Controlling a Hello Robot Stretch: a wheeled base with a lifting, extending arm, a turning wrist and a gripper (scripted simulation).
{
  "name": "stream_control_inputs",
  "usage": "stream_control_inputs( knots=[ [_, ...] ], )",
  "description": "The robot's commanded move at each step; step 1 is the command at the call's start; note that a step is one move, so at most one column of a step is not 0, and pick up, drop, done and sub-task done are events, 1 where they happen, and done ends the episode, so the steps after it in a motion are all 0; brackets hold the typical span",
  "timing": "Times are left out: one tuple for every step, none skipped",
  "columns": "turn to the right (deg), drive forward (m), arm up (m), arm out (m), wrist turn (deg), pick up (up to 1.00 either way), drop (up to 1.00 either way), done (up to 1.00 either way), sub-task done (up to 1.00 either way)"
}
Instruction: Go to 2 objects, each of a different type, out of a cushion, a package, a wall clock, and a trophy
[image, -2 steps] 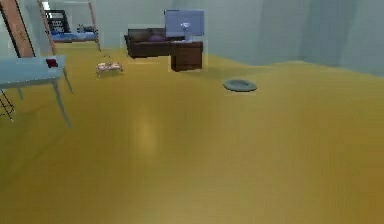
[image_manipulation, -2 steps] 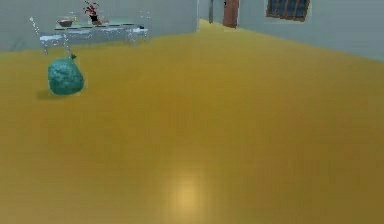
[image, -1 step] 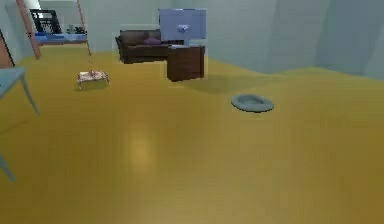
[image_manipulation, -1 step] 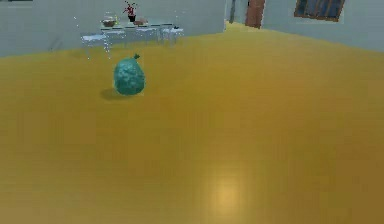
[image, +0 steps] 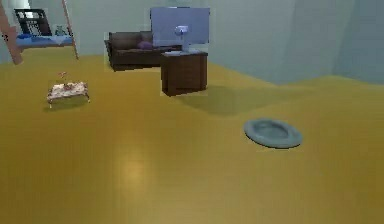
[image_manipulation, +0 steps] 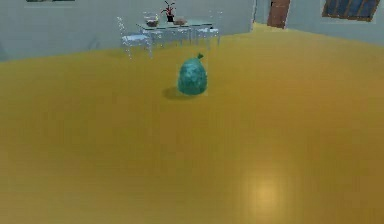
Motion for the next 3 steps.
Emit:
stream_control_inputs(
  knots=[
    [0.0, 1.00, 0.00, 0.00, 0.0, 0.00, 0.00, 0.00, 0.00],
    [0.0, 1.00, 0.00, 0.00, 0.0, 0.00, 0.00, 0.00, 0.00],
    [0.0, 0.25, 0.00, 0.00, 0.0, 0.00, 0.00, 0.00, 0.00]
  ],
)
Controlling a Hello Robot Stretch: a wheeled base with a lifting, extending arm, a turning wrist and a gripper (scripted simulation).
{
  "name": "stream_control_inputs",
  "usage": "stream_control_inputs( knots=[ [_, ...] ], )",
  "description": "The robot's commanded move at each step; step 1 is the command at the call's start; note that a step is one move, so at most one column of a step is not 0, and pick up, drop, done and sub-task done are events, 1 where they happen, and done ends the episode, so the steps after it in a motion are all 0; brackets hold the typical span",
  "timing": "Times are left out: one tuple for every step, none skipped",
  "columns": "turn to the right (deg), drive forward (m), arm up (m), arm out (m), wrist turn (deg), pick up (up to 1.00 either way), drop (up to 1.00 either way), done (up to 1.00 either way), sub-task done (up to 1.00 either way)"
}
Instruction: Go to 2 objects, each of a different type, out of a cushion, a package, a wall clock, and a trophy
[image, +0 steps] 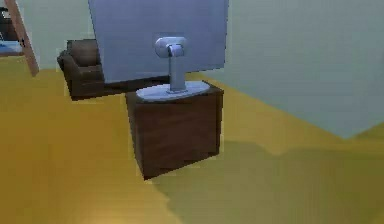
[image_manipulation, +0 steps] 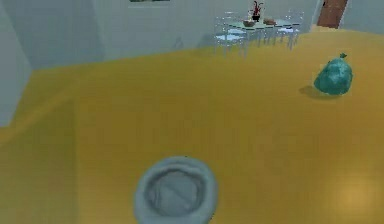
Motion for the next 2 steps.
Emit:
stream_control_inputs(
  knots=[
    [15.0, 0.00, 0.00, 0.00, 0.0, 0.00, 0.00, 0.00, 0.00],
    [0.0, 0.70, 0.00, 0.00, 0.0, 0.00, 0.00, 0.00, 0.00]
  ],
)
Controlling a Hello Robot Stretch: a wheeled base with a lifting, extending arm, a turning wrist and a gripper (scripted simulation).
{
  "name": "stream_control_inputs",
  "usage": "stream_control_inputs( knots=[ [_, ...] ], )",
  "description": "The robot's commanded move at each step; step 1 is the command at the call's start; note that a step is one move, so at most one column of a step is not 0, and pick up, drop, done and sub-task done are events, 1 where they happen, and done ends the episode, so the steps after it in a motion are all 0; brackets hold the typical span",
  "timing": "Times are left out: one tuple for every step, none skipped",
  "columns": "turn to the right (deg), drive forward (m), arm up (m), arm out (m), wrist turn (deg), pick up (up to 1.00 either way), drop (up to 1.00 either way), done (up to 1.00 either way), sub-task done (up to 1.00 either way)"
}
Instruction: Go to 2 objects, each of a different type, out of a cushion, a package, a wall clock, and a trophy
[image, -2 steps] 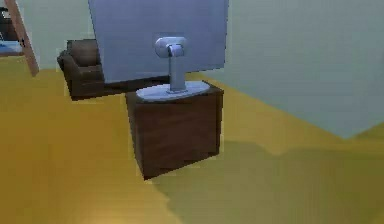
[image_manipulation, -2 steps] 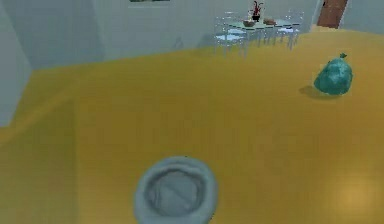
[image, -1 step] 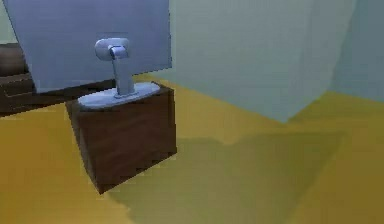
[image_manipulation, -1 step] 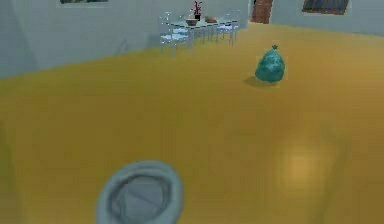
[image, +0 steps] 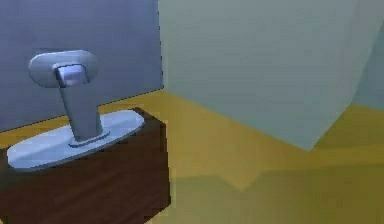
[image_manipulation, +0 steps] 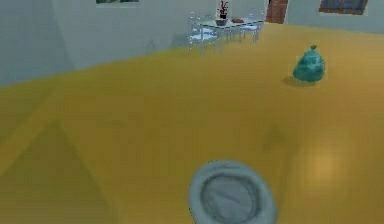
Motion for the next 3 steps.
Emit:
stream_control_inputs(
  knots=[
    [24.0, 0.00, 0.00, 0.00, 0.0, 0.00, 0.00, 0.00, 0.00],
    [0.0, 1.00, 0.00, 0.00, 0.0, 0.00, 0.00, 0.00, 0.00],
    [-12.0, 0.00, 0.00, 0.00, 0.0, 0.00, 0.00, 0.00, 0.00]
  ],
)
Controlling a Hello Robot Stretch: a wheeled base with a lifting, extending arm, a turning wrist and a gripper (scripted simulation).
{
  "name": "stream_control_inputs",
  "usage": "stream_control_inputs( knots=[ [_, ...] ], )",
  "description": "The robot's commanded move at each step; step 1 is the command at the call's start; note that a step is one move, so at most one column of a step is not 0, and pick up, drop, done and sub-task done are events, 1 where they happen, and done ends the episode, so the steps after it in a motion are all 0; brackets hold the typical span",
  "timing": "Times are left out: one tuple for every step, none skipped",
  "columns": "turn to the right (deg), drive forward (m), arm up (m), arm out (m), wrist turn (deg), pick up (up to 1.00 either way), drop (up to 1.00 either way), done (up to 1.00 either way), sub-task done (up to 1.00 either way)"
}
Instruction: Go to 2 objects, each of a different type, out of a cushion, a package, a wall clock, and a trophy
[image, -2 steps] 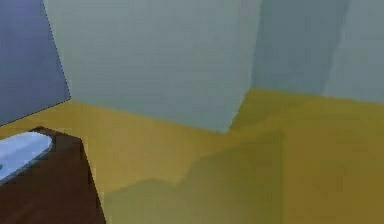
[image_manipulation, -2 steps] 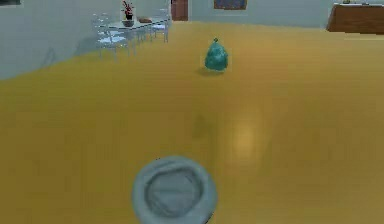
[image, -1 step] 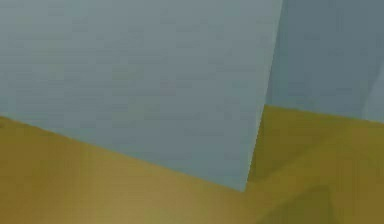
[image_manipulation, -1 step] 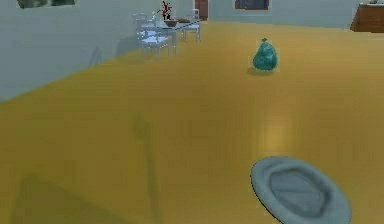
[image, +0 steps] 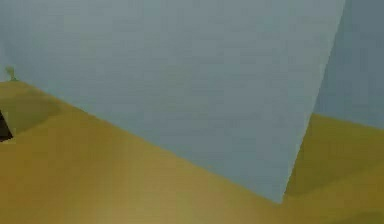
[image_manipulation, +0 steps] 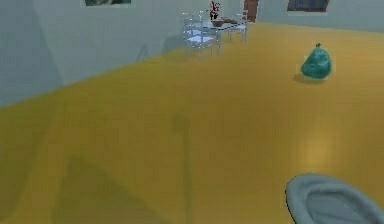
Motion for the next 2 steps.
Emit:
stream_control_inputs(
  knots=[
    [0.0, 0.75, 0.00, 0.00, 0.0, 0.00, 0.00, 0.00, 0.00],
    [-45.0, 0.00, 0.00, 0.00, 0.0, 0.00, 0.00, 0.00, 0.00]
  ],
)
